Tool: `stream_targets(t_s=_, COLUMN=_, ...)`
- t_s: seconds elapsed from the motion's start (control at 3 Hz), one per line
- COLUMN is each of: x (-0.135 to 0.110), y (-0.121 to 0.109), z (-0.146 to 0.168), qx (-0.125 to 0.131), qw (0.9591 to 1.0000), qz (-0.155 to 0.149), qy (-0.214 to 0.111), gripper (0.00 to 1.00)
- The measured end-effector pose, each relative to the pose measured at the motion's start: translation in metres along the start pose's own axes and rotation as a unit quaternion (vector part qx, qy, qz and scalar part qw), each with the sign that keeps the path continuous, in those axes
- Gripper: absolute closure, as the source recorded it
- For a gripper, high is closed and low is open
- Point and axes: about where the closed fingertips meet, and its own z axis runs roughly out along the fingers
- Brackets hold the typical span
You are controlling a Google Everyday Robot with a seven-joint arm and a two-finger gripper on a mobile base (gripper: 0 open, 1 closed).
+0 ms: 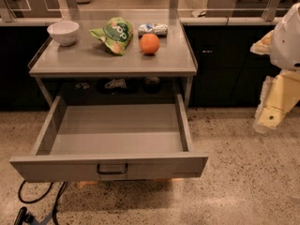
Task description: Place orange into top drawer
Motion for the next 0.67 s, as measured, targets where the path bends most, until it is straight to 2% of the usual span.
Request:
stream_targets(t_s=0.33, x=0.0, y=0.0, z=0.0, qx=0.0, qw=1.0, qz=0.0, qy=0.0, gripper=0.0)
stream_targets(t_s=0.67, x=-0.008, y=-0.029, z=0.014, qx=0.008, qw=0.9999, qz=0.001, qy=-0.014, gripper=0.0)
